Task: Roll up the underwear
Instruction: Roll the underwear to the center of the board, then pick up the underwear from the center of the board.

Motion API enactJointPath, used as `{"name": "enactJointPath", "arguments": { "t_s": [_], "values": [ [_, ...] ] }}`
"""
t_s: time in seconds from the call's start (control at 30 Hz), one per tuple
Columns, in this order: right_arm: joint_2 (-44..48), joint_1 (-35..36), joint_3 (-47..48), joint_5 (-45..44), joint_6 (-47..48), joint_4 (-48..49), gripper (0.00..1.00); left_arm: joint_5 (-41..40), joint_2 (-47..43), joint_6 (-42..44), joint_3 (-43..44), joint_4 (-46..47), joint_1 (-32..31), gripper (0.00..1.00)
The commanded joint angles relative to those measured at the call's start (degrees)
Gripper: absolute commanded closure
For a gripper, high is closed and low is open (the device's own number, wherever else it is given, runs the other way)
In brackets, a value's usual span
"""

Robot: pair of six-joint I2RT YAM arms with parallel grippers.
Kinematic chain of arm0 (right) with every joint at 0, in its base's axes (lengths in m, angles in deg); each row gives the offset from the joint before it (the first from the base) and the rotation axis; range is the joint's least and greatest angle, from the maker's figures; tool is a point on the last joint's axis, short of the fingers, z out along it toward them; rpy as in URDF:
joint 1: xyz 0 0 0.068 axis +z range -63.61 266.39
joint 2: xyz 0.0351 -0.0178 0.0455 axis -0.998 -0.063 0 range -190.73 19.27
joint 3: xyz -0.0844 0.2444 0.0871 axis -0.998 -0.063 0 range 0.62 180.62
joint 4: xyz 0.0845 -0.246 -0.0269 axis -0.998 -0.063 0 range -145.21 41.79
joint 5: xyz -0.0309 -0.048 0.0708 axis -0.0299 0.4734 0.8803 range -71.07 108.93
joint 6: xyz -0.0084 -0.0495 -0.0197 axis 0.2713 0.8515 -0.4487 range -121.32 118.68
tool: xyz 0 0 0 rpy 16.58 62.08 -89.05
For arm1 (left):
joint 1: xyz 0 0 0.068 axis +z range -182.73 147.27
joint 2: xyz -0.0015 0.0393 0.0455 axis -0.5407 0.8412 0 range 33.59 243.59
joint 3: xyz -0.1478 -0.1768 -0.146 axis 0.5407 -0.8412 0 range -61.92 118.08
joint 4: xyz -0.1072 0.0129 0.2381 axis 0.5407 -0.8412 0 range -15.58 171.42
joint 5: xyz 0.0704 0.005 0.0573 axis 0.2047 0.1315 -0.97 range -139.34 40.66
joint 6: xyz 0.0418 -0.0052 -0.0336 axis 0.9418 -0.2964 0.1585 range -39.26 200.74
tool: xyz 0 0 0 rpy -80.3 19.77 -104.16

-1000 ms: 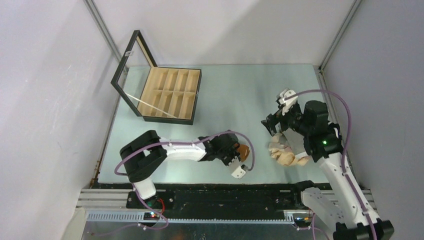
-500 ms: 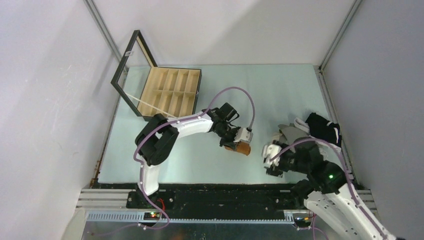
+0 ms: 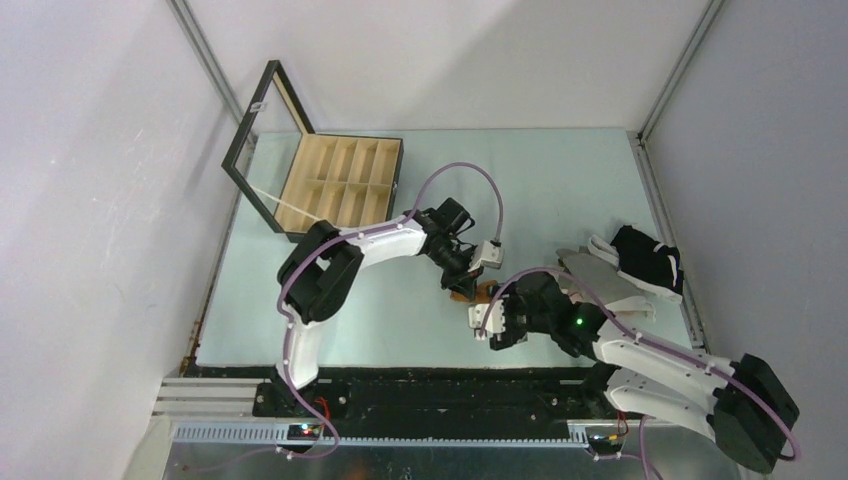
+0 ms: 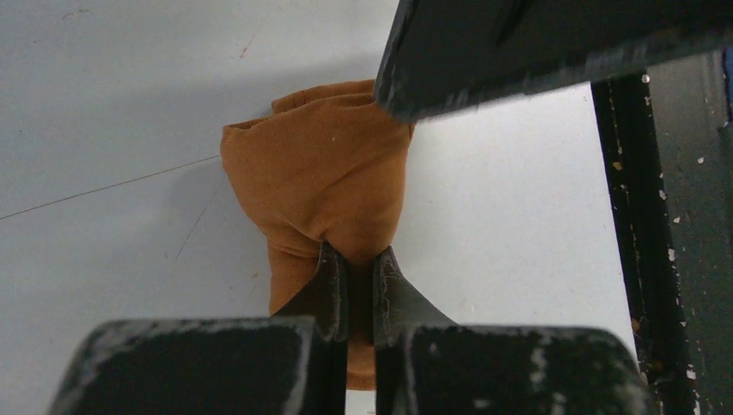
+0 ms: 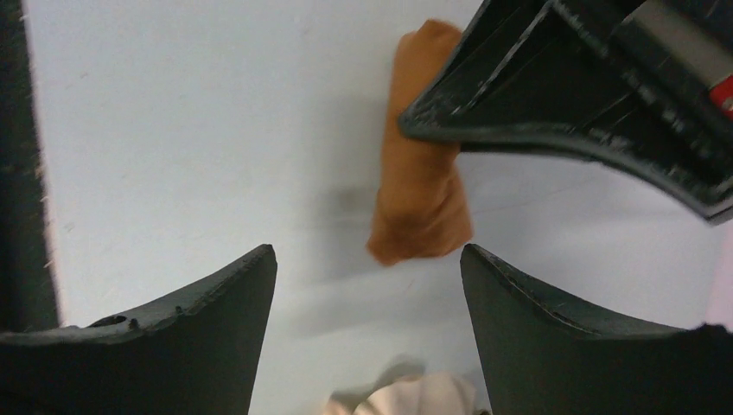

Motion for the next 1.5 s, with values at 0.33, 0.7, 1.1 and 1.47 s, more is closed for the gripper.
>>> {"name": "enactJointPath", "arguments": {
  "t_s": [0.33,0.7,1.1,1.47],
  "values": [
    [-19.5,0.4,1.1,-0.3,7.6,25.4,0.21,2.5,11.5,1.6,1.2,-19.1,1.3,0.97],
    [-30.4,-3.9,8.6,4.0,10.4,16.3,0.66,5.0,12.7,2.7,3.9,-22.8,4.2,0.93],
    [-32.3,-16.2,30.7,24.7,-12.0,-9.9,1.0,8.3,-5.3,-35.7,4.3,-2.2,17.9,0.44],
    [-31.8,-31.2,41.4,41.1,-58.1,4.6,1.0,0.0,-24.5,-80.3,-7.6,48.6,24.7,0.27]
  ]
}}
